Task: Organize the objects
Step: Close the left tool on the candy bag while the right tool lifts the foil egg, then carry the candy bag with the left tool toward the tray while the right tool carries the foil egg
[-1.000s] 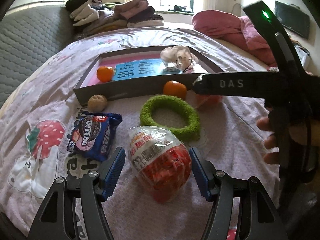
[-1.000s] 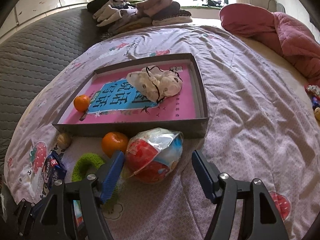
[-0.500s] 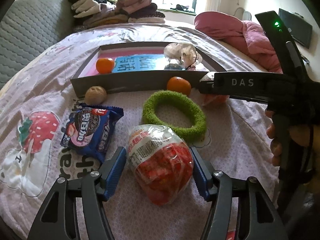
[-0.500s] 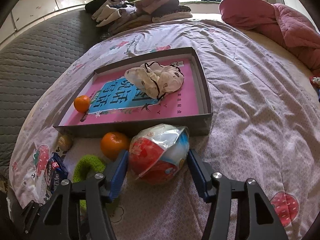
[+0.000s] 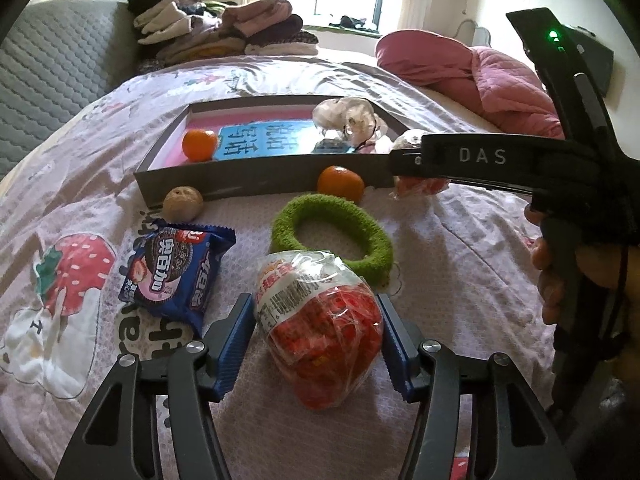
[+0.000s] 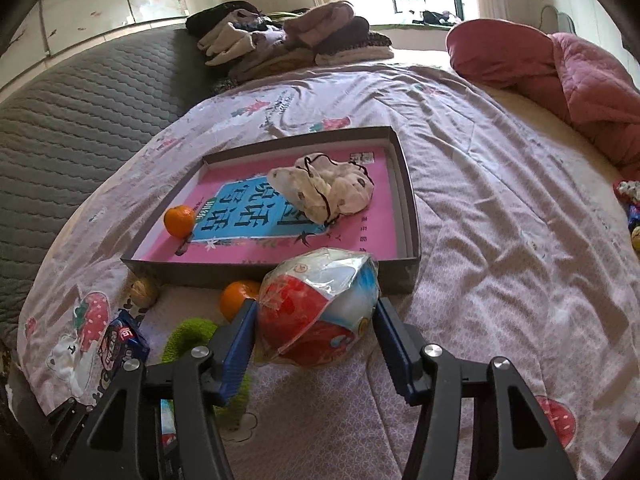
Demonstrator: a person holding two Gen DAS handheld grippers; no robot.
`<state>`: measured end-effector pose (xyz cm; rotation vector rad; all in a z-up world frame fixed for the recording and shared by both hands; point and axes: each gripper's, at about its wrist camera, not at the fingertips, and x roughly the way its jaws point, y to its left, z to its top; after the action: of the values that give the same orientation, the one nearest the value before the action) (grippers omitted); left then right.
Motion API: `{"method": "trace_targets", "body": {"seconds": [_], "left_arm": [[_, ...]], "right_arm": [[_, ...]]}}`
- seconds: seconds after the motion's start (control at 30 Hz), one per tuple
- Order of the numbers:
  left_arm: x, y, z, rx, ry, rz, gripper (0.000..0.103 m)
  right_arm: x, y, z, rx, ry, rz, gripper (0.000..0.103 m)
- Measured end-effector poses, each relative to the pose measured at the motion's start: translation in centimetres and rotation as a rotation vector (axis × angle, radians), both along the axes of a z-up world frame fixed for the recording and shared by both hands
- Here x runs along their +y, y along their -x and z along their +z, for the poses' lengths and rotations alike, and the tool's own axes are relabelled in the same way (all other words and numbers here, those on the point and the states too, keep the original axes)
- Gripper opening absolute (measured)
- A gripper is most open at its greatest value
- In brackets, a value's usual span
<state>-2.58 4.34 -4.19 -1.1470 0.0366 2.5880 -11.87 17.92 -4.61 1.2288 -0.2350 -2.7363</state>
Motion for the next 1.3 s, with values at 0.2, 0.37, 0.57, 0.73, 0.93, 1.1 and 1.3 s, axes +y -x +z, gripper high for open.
{"method": "trace_targets", "body": {"seconds": [0.2,0.37,0.57,0.73,0.93,1.1,1.3], "left_arm": [[0.0,-0.1,0.3,0.01,-0.002,-0.005,0.061],[-0.2,-0.2,0.8,0.023,-0.014,-0.005,0.06],[-0.6,-0.4,2.2,0.071,-0.017,-0.004,0.06],[-1.1,-0.3,3.4,0.115,-0.014,0.008,0.06],[-1.5,0.1,4.9,0.17,-0.007,0.026,0.06],[-1.8,0.9,6.2,0.209,-0.003,0.036,0.06],[-2.0,2.2,7.4,0.243,0.011,0.037,0.06]], "right_arm": [[0.0,-0.2,0.2,0.004,0.002,0.005,0.058],[0.0,-0.3,0.5,0.017,-0.001,0.004,0.058],[-0.4,-0.8,1.5,0.068,-0.009,0.02,0.058],[-0.9,-1.7,3.2,0.158,-0.033,0.037,0.058],[-1.3,-2.4,4.7,0.24,-0.062,0.05,0.058],[-1.4,-2.4,4.7,0.252,-0.062,0.051,0.058],[-1.4,-2.5,4.9,0.272,-0.078,0.044,0.058]]}}
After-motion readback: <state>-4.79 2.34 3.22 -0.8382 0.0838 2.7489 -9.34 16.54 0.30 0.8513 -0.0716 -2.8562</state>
